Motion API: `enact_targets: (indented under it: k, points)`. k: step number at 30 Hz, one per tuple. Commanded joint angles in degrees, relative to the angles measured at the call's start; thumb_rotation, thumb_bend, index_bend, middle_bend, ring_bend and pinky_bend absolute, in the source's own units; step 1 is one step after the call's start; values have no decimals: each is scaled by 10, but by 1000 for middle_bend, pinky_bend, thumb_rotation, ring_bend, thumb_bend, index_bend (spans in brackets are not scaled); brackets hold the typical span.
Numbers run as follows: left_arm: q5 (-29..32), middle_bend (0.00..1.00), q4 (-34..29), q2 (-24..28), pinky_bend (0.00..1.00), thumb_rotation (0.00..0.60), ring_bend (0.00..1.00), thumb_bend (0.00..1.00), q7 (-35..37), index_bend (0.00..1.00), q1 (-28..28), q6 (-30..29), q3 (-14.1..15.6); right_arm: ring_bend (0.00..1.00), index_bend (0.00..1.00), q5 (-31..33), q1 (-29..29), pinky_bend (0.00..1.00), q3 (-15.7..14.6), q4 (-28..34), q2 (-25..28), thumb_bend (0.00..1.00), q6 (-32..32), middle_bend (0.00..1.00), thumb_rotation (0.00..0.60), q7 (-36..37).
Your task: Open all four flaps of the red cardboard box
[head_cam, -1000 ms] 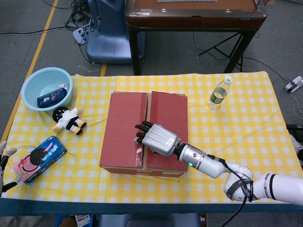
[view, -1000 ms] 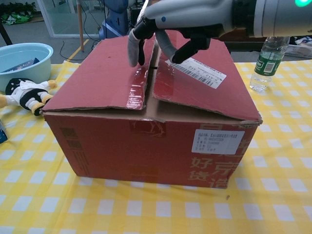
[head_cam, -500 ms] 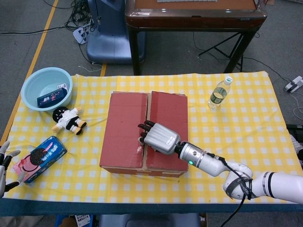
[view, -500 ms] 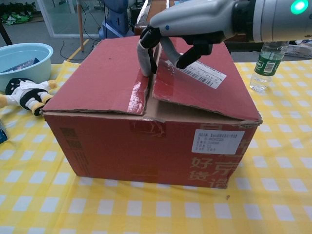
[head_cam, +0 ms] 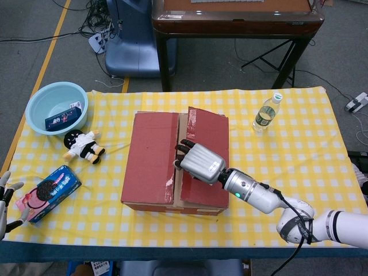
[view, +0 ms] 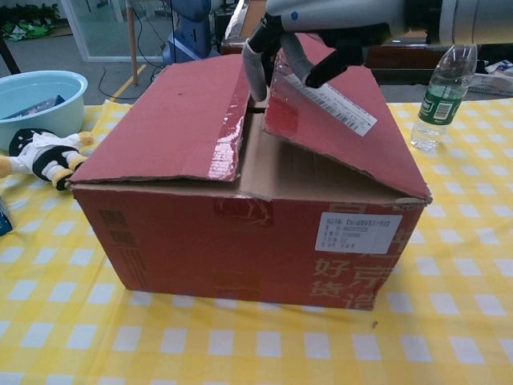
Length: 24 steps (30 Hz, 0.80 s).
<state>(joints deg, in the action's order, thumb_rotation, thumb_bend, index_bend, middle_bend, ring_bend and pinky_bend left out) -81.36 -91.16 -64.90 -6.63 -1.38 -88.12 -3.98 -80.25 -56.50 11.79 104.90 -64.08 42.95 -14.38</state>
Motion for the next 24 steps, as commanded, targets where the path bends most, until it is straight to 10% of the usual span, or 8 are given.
enact_targets:
  k: [1, 24]
  points:
    - [-1, 51, 0, 0, 0, 600, 38, 298, 0, 298, -1, 0, 0, 170, 423, 2, 4, 135, 5, 8, 9, 1000, 12, 500, 600, -1]
    - [-9, 51, -3, -4, 0, 600, 36, 298, -16, 297, -6, -9, -7, 202, 424, 32, 67, 135, 20, 89, 127, 1000, 93, 530, 600, -24]
